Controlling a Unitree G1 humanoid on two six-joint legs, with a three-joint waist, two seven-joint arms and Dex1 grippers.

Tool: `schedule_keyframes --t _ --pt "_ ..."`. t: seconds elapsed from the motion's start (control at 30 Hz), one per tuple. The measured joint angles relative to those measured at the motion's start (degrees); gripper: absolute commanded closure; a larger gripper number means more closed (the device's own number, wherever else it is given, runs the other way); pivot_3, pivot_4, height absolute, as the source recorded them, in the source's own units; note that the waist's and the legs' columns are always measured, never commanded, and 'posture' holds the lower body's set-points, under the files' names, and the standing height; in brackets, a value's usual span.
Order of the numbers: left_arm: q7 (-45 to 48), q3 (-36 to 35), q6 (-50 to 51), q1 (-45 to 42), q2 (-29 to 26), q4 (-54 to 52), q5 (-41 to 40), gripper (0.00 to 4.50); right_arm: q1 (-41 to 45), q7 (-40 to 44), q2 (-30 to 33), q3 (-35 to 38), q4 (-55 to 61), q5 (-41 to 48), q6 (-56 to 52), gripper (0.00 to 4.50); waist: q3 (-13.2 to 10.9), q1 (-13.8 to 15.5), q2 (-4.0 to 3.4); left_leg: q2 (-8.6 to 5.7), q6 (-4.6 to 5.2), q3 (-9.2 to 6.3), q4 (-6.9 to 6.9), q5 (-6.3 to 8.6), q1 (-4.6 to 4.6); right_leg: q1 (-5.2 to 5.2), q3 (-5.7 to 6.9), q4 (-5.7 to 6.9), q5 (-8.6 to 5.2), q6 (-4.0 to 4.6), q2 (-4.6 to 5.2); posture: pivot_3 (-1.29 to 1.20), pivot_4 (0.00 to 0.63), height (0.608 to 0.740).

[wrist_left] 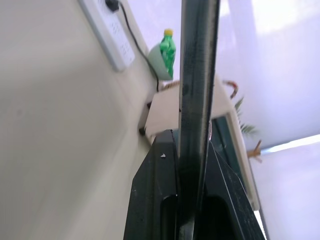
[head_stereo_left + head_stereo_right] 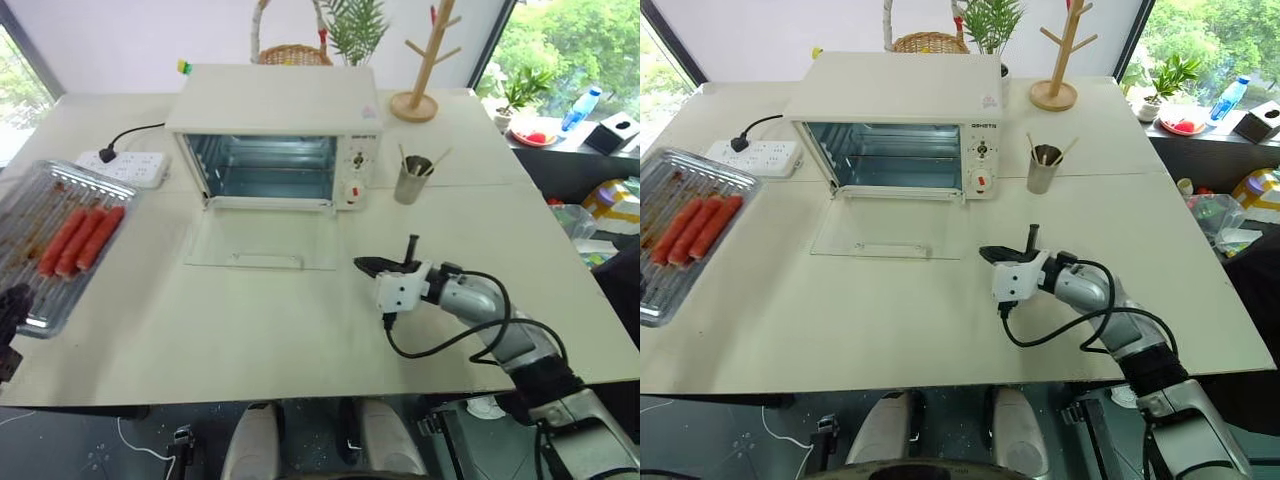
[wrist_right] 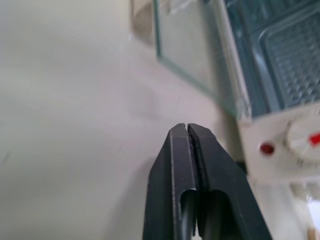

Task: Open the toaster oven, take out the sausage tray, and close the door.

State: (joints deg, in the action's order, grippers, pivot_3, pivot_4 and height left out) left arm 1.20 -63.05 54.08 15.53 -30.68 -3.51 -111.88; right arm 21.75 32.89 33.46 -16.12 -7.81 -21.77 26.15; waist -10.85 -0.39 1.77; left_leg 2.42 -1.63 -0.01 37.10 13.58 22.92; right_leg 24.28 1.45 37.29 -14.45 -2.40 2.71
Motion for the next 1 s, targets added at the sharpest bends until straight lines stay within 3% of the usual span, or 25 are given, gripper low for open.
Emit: schedule_keyframes --t 0.23,0.57,1.0 --pt "-2.67 3.20 -3.54 -0.88 4.28 -1.22 0.00 4.50 3.74 -0.42 -3.88 -3.51 -3.33 -2.01 0.34 4.48 0.06 -0.42 0.10 0.08 0.00 0.03 -0.04 0.00 -0.01 0.01 -0.01 -0.05 0.03 0.02 -0.08 0.00 0.150 0.740" --pt "-2.31 3.24 -4.83 0.81 4.57 -1.12 0.00 4.50 6.46 -1.04 -6.81 -4.82 -6.59 -3.81 0.46 4.48 0.06 -0.79 0.11 0.30 0.00 0.13 -0.08 0.00 -0.12 0.04 -0.01 -0.05 0.12 0.19 -0.22 0.00 0.150 0.740" --pt "-1.00 3.23 -5.99 1.97 1.36 1.74 0.00 4.50 5.12 -1.53 -2.07 -4.70 -6.61 -4.47 2.54 4.48 0.09 -0.25 0.15 0.28 -0.01 0.16 -0.10 0.01 -0.09 0.04 0.00 -0.14 0.11 0.22 -0.17 0.00 0.150 0.740"
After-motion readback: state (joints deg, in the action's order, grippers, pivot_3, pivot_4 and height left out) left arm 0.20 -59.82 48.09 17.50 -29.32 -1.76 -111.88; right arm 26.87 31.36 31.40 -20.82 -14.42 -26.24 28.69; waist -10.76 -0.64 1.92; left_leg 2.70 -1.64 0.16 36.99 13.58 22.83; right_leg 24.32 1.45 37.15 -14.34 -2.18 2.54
